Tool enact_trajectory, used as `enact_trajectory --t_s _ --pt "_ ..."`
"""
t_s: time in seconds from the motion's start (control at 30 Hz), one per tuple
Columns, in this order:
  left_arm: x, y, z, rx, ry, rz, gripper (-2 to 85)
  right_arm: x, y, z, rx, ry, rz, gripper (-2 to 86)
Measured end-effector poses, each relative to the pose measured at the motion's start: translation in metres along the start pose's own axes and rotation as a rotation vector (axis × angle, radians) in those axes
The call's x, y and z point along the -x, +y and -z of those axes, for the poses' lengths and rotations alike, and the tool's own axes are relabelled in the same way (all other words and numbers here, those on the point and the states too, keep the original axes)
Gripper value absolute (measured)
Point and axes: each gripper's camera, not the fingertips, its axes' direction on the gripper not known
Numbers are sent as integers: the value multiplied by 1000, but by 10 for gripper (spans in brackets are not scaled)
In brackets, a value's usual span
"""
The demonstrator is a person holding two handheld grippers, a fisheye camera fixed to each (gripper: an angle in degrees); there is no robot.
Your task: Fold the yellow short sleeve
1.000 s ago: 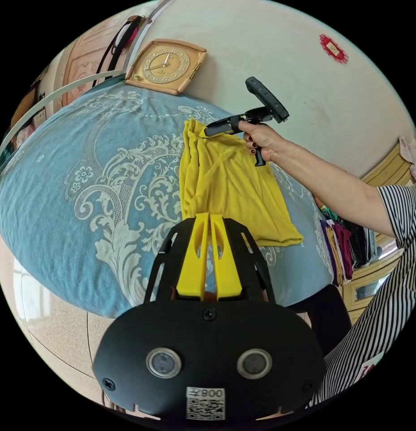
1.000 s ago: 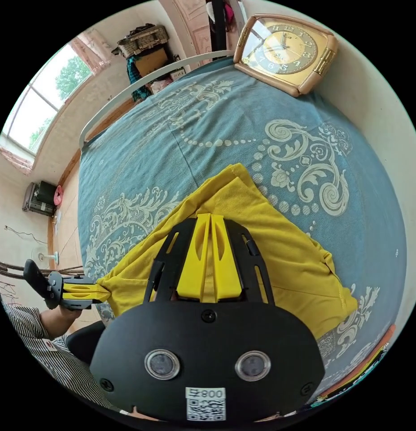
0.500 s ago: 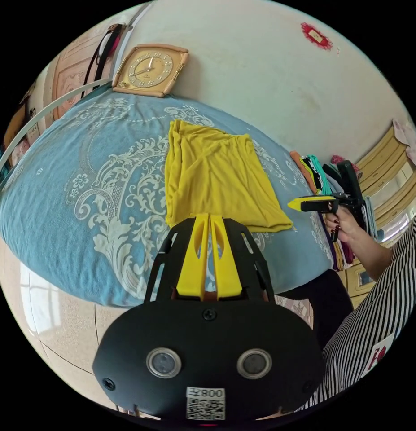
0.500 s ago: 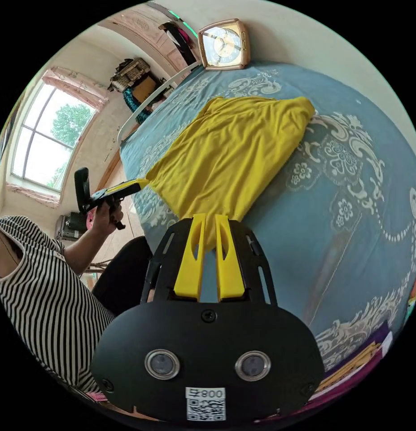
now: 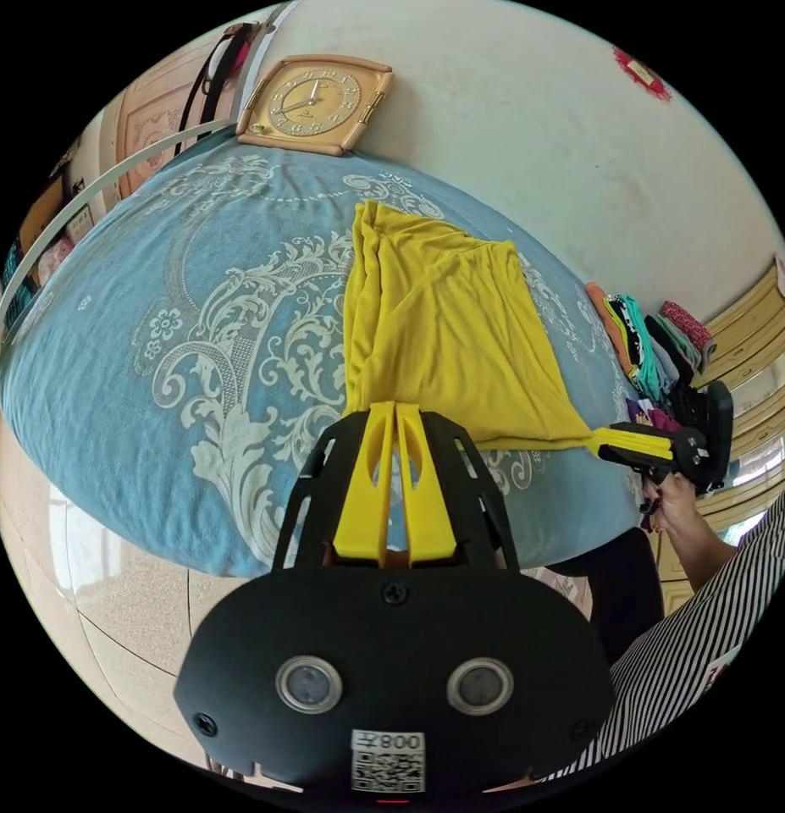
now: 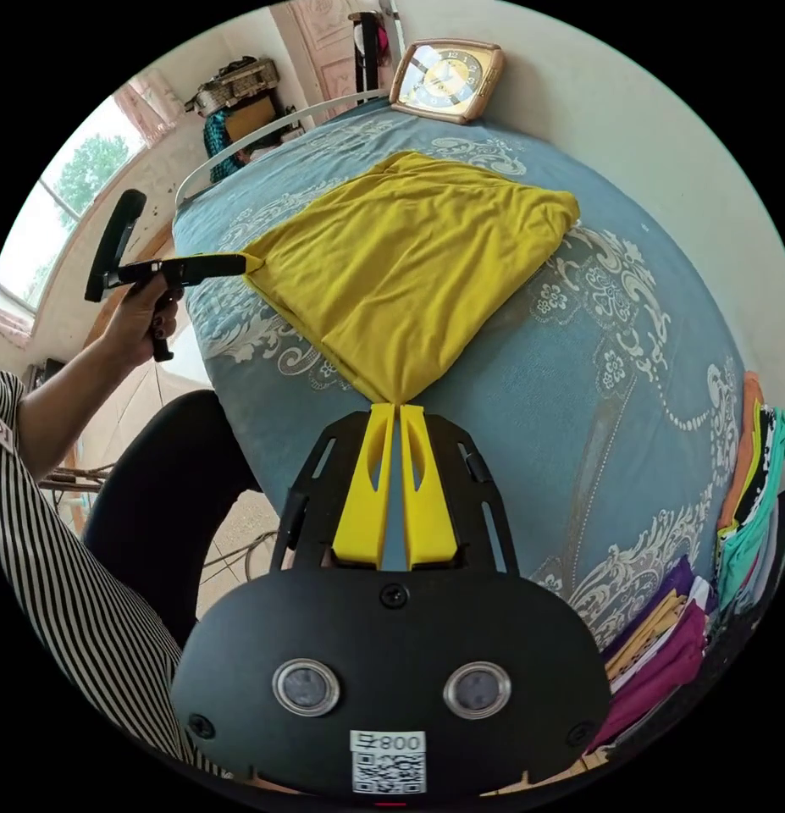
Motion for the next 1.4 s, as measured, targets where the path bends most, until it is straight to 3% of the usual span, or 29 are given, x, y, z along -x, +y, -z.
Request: enact_trajectory --t_s 0.3,0.63,0.7,0.77,1.0,1.03,1.07,1.17,1.3,1.4 --pt "-17 6 -12 22 -8 -11 1 26 29 2 64 174 129 6" --pt "-49 3 -15 -34 6 -67 2 -22 42 69 -94 -51 1 2" --pt "-49 9 -36 33 -16 -60 2 -29 35 62 -81 -40 6 2" --pt "-46 14 -36 5 33 -18 2 -37 33 36 56 -53 14 2" --pt "-66 19 -45 50 0 -54 6 -65 44 72 -19 -64 1 2" --pt "-66 21 -47 38 19 -45 6 -73 44 62 41 -97 -3 3" --pt "-66 23 -44 4 35 -4 8 -86 50 67 -19 -161 -47 4" --pt "-93 27 -32 -62 46 -112 18 -117 58 85 -16 -269 -125 8" --pt "-161 30 -53 36 231 -425 50 -161 76 99 -55 -500 -257 26" --pt "-214 35 -75 91 136 -683 66 -197 90 96 -76 -713 -380 56"
